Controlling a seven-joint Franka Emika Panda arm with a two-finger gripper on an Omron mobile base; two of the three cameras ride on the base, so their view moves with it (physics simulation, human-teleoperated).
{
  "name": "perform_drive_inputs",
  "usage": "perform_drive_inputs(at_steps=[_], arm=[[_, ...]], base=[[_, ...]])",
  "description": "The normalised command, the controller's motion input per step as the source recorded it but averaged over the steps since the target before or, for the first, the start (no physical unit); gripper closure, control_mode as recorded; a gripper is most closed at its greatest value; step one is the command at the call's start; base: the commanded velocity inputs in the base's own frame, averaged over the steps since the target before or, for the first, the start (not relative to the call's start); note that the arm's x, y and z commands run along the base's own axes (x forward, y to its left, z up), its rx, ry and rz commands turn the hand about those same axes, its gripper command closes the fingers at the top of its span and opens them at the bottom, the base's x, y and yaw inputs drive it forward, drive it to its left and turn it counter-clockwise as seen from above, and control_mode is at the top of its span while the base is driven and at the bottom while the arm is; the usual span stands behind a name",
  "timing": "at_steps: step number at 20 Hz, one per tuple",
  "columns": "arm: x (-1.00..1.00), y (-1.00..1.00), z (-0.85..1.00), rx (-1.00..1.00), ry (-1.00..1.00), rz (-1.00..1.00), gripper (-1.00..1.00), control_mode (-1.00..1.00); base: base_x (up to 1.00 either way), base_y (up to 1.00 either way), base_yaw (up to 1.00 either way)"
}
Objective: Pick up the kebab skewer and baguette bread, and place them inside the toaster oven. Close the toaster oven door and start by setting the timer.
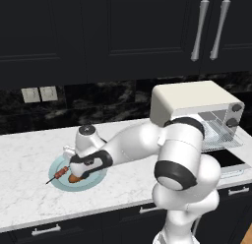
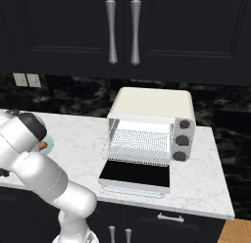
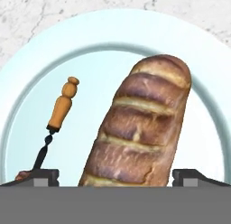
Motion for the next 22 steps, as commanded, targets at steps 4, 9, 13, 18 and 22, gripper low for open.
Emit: perform_drive_inputs(at_steps=[4, 9, 13, 18, 22], arm=[[0.06, 0.04, -0.17, 0.0, 0.0, 0.0, -1.0, -1.0], [0.01, 0.02, -0.11, 0.0, 0.0, 0.0, -1.0, -1.0], [0.0, 0.01, 0.0, 0.0, 0.0, 0.0, -1.0, -1.0], [0.0, 0.0, 0.0, 0.0, 0.0, 0.0, 1.0, -1.0], [0.0, 0.0, 0.0, 0.0, 0.0, 0.0, 1.0, -1.0]], base=[[0.0, 0.0, 0.0], [0.0, 0.0, 0.0], [0.0, 0.0, 0.0], [0.0, 0.0, 0.0], [0.0, 0.0, 0.0]])
